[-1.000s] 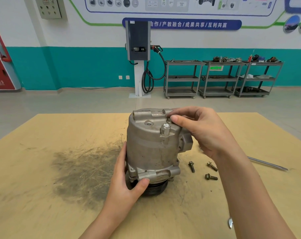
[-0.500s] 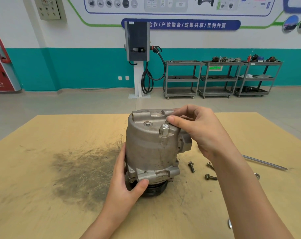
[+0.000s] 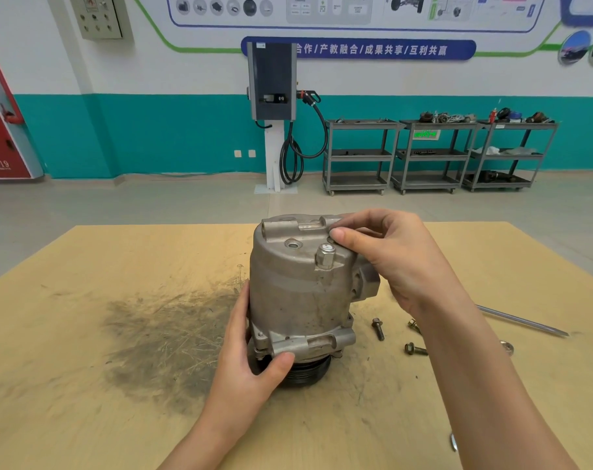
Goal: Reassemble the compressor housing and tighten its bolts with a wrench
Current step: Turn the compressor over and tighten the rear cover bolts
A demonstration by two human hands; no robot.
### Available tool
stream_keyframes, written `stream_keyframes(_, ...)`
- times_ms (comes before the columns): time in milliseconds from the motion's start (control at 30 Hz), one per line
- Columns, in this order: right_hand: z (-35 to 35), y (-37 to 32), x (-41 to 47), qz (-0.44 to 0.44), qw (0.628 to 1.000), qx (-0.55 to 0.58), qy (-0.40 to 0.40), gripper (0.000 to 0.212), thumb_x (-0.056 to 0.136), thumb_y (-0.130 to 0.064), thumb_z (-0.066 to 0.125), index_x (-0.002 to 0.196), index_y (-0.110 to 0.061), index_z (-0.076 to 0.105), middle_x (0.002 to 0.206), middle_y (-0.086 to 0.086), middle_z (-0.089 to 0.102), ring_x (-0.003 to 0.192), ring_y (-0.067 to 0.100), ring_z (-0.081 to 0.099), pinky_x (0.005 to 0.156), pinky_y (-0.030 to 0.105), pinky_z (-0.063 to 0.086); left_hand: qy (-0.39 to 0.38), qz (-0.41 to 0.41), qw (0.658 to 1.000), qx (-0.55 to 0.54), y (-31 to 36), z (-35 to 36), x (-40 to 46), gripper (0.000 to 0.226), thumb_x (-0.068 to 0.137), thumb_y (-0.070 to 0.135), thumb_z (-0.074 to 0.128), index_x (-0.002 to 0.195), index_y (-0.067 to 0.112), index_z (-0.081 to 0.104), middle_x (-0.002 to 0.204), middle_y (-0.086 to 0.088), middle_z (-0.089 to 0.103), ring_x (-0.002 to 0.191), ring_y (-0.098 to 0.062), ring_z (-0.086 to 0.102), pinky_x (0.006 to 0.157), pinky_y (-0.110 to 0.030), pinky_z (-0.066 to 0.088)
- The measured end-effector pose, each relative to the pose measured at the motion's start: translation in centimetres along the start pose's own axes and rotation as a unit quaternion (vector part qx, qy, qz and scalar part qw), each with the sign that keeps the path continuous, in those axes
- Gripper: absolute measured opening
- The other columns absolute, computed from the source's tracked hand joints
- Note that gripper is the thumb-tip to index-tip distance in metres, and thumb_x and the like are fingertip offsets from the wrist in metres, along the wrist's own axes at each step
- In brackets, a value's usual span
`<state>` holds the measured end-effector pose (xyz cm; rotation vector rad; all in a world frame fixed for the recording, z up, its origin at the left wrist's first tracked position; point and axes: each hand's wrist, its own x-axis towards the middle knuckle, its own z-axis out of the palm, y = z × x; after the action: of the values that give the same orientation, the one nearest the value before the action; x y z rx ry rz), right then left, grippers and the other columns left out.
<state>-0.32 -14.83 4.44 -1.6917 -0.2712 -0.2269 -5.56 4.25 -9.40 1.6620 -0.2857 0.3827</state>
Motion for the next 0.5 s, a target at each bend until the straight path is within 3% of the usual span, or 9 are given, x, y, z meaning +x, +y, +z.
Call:
stream_keyframes(167, 0.4, 0.1, -0.1, -0.010, 1.000, -0.003, 0.021, 0.009, 0.078, -0.020, 0.078, 0.074, -0.023, 0.071, 0.083, -0.002, 0.075, 0.083, 0.013, 0.069, 0.061, 0.029, 0.049, -0.002, -0.009, 1.000, -0.005, 0.1, 0.0, 0.0, 0.108, 0.057, 0.086, 0.071, 0.147, 0.051, 0.022, 0.148, 0.041, 0.036, 0.143, 0.000, 0.039, 0.119, -0.040, 0.035)
stream_keyframes(333, -0.9, -0.4, -0.3, -0.021, 1.000, -0.009, -0.012, 0.011, 0.076, -0.026, 0.077, 0.085, -0.021, 0.072, 0.085, -0.007, 0.075, 0.084, 0.005, 0.068, 0.073, 0.021, 0.053, -0.006, -0.010, 1.000, -0.003, 0.1, 0.0, 0.0, 0.107, 0.057, 0.086, 0.071, 0.146, 0.054, 0.022, 0.148, 0.042, 0.035, 0.142, 0.001, 0.038, 0.118, -0.037, 0.035)
stream_keyframes(433, -3.8, -0.6, -0.7, -0.017, 0.999, -0.012, 0.037, 0.035, 0.069, -0.045, 0.070, 0.095, -0.020, 0.071, 0.095, -0.006, 0.075, 0.095, 0.010, 0.068, 0.083, 0.030, 0.051, -0.009, -0.015, 1.000, -0.002, 0.2, 0.0, -0.1, 0.107, 0.056, 0.085, 0.071, 0.145, 0.057, 0.020, 0.148, 0.043, 0.033, 0.143, 0.001, 0.037, 0.120, -0.040, 0.034)
stream_keyframes(500, -6.2, -0.3, -1.0, -0.005, 0.997, -0.041, 0.072, 0.027, 0.076, -0.042, 0.067, 0.093, -0.021, 0.069, 0.094, -0.006, 0.075, 0.092, 0.010, 0.069, 0.083, 0.034, 0.050, -0.009, -0.017, 1.000, 0.002, 0.3, 0.0, -0.1, 0.106, 0.056, 0.084, 0.071, 0.145, 0.057, 0.019, 0.148, 0.044, 0.032, 0.143, 0.001, 0.036, 0.121, -0.042, 0.033)
